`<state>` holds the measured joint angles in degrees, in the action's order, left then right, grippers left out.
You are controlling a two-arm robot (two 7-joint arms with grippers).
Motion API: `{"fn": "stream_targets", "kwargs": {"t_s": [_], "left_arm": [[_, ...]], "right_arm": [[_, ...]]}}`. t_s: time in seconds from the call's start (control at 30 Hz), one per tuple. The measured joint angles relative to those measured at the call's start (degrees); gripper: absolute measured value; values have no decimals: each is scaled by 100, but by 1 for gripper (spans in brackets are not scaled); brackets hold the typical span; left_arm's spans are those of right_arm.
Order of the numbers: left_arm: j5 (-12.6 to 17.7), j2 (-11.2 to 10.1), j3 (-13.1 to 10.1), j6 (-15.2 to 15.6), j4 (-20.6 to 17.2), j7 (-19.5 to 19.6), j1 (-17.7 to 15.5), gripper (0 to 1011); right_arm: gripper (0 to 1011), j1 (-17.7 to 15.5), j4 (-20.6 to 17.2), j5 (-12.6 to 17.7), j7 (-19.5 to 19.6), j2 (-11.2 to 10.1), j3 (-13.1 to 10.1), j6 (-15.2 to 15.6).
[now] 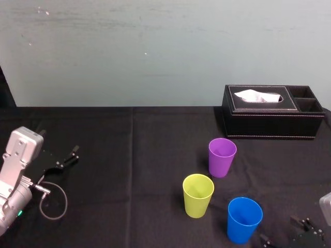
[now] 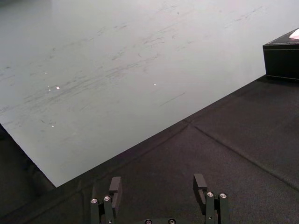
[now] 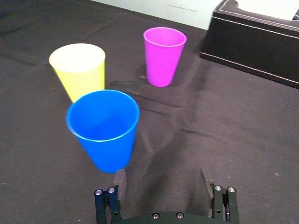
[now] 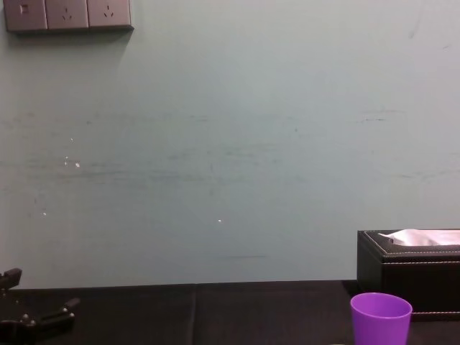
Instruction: Stack the three plastic cups sequentially using one hand.
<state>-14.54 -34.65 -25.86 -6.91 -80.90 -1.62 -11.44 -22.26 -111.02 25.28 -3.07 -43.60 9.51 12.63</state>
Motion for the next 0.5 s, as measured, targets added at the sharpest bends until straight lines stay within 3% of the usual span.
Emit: {"fn": "stream_targets", "kwargs": {"t_s": [0.5], "left_arm": [[0,0,0,0,0,0,0,1000]], "right_arm": [[1002,-276,-389,-196,-224,36,-94,30]]}}
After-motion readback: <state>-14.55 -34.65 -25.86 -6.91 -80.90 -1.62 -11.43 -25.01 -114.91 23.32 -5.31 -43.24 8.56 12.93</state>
